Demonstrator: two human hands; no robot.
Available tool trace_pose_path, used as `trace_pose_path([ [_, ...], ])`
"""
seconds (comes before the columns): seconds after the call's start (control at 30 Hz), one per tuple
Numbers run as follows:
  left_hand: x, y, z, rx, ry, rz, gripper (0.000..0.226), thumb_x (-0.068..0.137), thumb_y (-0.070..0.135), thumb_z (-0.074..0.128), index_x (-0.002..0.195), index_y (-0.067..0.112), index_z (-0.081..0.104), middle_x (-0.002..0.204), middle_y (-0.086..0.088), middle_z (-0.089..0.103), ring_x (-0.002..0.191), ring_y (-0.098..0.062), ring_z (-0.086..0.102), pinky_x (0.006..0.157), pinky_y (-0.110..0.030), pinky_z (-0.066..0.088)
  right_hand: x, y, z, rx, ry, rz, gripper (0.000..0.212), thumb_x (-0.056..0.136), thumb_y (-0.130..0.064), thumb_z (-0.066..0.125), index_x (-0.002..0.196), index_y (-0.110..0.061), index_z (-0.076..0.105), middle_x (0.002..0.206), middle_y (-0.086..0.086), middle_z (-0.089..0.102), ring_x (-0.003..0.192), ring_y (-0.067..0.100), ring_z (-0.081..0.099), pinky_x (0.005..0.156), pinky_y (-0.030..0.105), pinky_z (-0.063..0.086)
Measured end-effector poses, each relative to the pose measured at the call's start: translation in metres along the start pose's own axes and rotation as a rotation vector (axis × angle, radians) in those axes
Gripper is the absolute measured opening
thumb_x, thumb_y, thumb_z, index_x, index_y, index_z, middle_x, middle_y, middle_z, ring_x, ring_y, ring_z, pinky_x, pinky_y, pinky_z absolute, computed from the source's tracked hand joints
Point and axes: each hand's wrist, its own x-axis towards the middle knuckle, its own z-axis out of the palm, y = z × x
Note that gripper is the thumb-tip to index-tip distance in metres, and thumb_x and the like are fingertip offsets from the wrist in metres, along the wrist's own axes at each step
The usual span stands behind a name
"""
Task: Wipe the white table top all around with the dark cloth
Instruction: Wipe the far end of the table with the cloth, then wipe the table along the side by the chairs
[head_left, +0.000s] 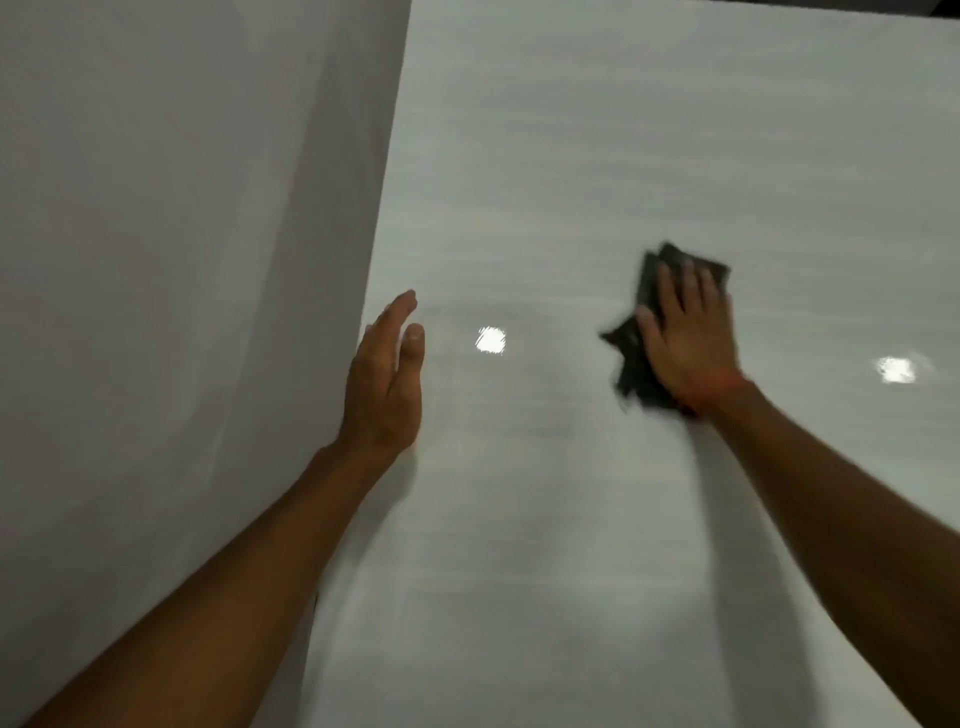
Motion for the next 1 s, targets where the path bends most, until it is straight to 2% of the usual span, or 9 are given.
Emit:
trace_pose_path([
  [0.1, 0.002, -0.005, -0.001, 0.053, 0.017, -0.046, 0.055, 0.101, 0.042, 0.034, 0.145, 0.011, 0.046, 0.147, -0.005, 0.051, 0.139, -0.015, 0.045, 0.117, -0.042, 0.034, 0.051, -0.113, 0.031, 0.021, 0.046, -0.13, 0.074, 0.094, -0.052, 0.022, 0.156, -0.011, 0.027, 0.161, 0.023, 0.022, 0.149, 0.041, 0.017, 0.122, 0.049, 0.01],
  [0.23, -0.022, 0.046, 0.018, -0.314, 0.164, -0.112, 0.066, 0.104, 0.038, 0.013, 0.154, -0.004, 0.017, 0.161, -0.023, 0.023, 0.148, -0.028, 0.029, 0.119, -0.028, 0.031, -0.076, -0.218, 0.052, 0.169, -0.019, -0.495, 0.064, 0.099, -0.045, 0.03, 0.155, -0.014, 0.027, 0.163, 0.015, 0.021, 0.152, 0.035, 0.011, 0.121, 0.054, 0.012],
  [0.33, -0.031, 0.042, -0.004, -0.204, 0.036, -0.101, 0.06, 0.101, 0.047, 0.022, 0.146, 0.012, 0.039, 0.153, -0.012, 0.043, 0.143, -0.019, 0.039, 0.118, -0.038, 0.034, -0.203, -0.176, 0.038, 0.132, -0.159, -0.645, 0.064, 0.103, -0.049, 0.036, 0.157, -0.017, 0.023, 0.166, 0.009, 0.013, 0.154, 0.028, 0.002, 0.123, 0.051, 0.013],
  [0.43, -0.045, 0.018, -0.021, -0.055, 0.02, -0.049, 0.048, 0.1, 0.047, 0.03, 0.144, 0.028, 0.04, 0.15, -0.002, 0.049, 0.14, -0.009, 0.042, 0.119, -0.042, 0.033, -0.232, -0.084, 0.02, 0.08, -0.155, -0.524, 0.064, 0.101, -0.051, 0.036, 0.155, -0.017, 0.03, 0.164, 0.011, 0.019, 0.153, 0.031, 0.012, 0.118, 0.054, 0.023],
  [0.57, -0.071, 0.014, -0.026, -0.064, 0.042, -0.056, 0.054, 0.101, 0.043, 0.032, 0.146, 0.017, 0.044, 0.149, -0.002, 0.05, 0.139, -0.008, 0.043, 0.118, -0.036, 0.034, -0.118, -0.038, 0.007, 0.008, -0.067, -0.144, 0.07, 0.1, -0.057, 0.016, 0.158, -0.017, 0.021, 0.165, 0.015, 0.015, 0.152, 0.035, 0.011, 0.122, 0.053, 0.013],
  [0.7, -0.071, -0.009, -0.038, 0.016, 0.087, -0.081, 0.055, 0.101, 0.041, 0.032, 0.146, 0.012, 0.045, 0.148, -0.002, 0.051, 0.138, -0.009, 0.044, 0.117, -0.034, 0.034, 0.008, -0.136, 0.024, 0.039, -0.019, -0.09, 0.068, 0.101, -0.051, 0.025, 0.158, -0.016, 0.017, 0.165, 0.017, 0.01, 0.152, 0.037, 0.006, 0.122, 0.052, 0.003],
  [0.77, -0.07, -0.013, -0.04, 0.019, 0.097, -0.081, 0.055, 0.101, 0.041, 0.033, 0.147, 0.012, 0.044, 0.149, -0.003, 0.049, 0.139, -0.012, 0.044, 0.118, -0.038, 0.034, 0.015, -0.199, 0.04, 0.077, -0.019, -0.173, 0.065, 0.103, -0.047, 0.032, 0.158, -0.016, 0.016, 0.165, 0.017, 0.009, 0.152, 0.037, 0.005, 0.123, 0.051, 0.001],
  [0.87, -0.072, -0.019, -0.054, 0.067, 0.097, -0.055, 0.053, 0.102, 0.042, 0.032, 0.147, 0.016, 0.043, 0.149, -0.001, 0.049, 0.137, -0.01, 0.045, 0.116, -0.039, 0.036, -0.071, -0.26, 0.06, 0.146, -0.006, -0.461, 0.063, 0.102, -0.045, 0.032, 0.157, -0.016, 0.024, 0.164, 0.015, 0.018, 0.152, 0.035, 0.011, 0.122, 0.053, 0.009],
  [1.0, -0.099, -0.016, -0.061, 0.099, 0.084, -0.097, 0.056, 0.101, 0.044, 0.029, 0.148, 0.017, 0.04, 0.151, -0.001, 0.046, 0.139, -0.011, 0.042, 0.117, -0.043, 0.034, -0.203, -0.222, 0.057, 0.131, -0.135, -0.707, 0.064, 0.103, -0.051, 0.03, 0.158, -0.02, 0.02, 0.165, 0.009, 0.015, 0.154, 0.028, 0.006, 0.123, 0.051, 0.008],
])
